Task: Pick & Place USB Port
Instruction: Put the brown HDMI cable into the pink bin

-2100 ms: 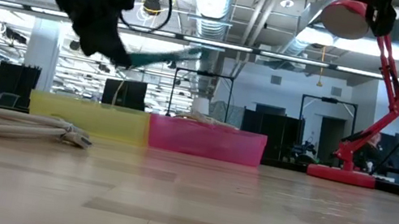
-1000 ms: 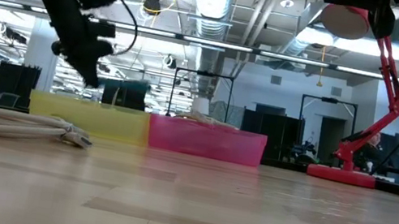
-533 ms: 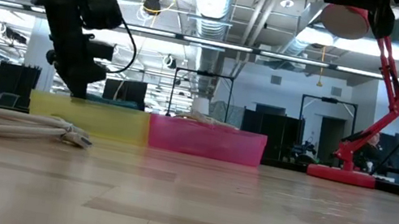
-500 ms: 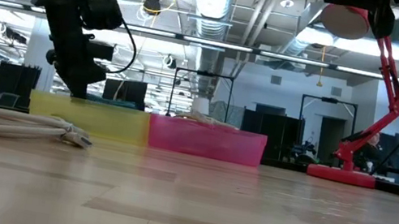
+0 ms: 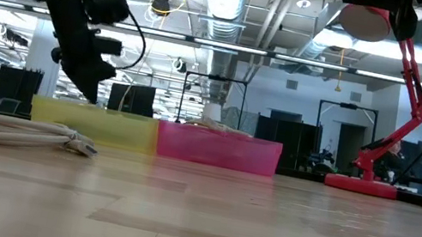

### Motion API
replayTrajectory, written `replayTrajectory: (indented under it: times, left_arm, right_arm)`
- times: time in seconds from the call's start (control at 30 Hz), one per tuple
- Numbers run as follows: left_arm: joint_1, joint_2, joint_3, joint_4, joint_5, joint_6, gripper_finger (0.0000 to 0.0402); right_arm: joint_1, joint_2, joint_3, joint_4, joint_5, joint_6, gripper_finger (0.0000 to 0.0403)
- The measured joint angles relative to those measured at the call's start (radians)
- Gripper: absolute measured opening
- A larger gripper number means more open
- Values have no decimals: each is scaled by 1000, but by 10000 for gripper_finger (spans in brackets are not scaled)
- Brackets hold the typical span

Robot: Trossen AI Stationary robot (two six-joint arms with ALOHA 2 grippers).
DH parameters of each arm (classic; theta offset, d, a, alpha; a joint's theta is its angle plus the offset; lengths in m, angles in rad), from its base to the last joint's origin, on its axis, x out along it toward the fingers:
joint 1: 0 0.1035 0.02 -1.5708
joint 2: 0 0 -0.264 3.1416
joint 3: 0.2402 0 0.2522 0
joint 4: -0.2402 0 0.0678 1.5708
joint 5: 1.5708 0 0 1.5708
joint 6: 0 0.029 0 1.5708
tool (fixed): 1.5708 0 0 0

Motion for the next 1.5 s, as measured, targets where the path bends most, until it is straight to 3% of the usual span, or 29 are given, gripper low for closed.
replayTrajectory:
  times: [0.23,0.53,0.7,0.87,1.07,1.3,1.5]
  left_arm:
    - [-6,-166,0,4,32,0,97]
    - [-68,-443,0,12,350,-46,91]
    - [-188,-525,0,17,429,-160,46]
    - [-352,-546,18,21,412,-194,5]
    - [-557,-503,100,20,195,-194,4]
    - [-738,-376,182,-23,40,-181,4]
    - [-835,-231,239,-193,23,-211,4]
  right_arm:
    - [0,0,0,0,0,-7,1]
    - [0,0,0,0,0,-26,1]
    - [-9,0,0,0,0,-33,1]
    - [-17,0,0,0,0,-33,1]
    - [-19,0,0,0,0,-32,1]
    - [-18,0,0,1,-1,-32,1]
    - [-18,0,0,0,-4,-32,1]
